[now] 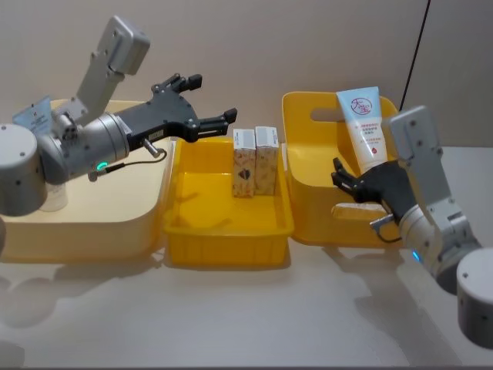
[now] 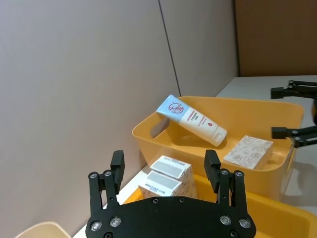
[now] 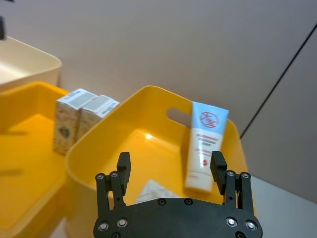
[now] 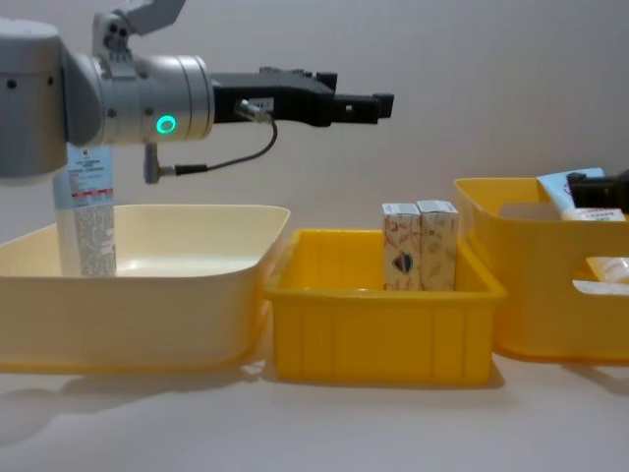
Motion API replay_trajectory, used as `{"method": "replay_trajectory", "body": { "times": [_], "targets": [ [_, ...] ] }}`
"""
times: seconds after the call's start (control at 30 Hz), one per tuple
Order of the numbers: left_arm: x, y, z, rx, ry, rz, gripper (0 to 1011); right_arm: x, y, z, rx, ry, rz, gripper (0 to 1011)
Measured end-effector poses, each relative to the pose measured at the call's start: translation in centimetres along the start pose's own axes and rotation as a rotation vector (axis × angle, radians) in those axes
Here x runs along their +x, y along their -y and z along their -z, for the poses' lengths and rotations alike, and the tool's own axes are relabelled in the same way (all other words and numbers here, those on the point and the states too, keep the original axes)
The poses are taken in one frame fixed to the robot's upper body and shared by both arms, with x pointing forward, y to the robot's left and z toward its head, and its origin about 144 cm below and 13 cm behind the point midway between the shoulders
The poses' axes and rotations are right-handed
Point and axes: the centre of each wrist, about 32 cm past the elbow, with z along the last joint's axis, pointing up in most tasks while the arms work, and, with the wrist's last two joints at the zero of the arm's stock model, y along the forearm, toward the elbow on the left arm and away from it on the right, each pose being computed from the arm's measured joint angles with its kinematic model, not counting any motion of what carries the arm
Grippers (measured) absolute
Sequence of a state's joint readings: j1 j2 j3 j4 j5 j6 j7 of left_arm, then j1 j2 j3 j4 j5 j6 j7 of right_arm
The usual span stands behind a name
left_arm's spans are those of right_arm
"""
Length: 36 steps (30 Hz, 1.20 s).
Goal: Bimanual collaborative sorting of washing and personal care products
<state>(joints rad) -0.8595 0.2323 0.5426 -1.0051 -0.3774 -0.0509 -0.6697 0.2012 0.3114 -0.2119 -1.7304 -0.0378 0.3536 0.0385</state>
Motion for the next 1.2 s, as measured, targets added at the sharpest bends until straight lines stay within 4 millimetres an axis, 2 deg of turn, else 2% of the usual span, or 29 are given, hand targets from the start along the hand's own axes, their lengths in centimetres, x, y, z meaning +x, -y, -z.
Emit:
{"method": "replay_trajectory", "body": {
  "times": [0.67,0.87,1.2],
  "targets": [
    [-4.7,-2.8,3.1,0.033,-0.002,-0.168,1001,-2.7,3.7,4.5,0.125,-0.259,-0.134,1001],
    [-6.2,-3.7,3.8,0.042,-0.001,-0.219,1002,-3.2,4.5,5.3,0.149,-0.316,-0.15,1001],
    [-8.7,-5.3,4.7,0.057,0.003,-0.3,1002,-3.3,4.7,5.5,0.156,-0.333,-0.153,1001]
  ]
}}
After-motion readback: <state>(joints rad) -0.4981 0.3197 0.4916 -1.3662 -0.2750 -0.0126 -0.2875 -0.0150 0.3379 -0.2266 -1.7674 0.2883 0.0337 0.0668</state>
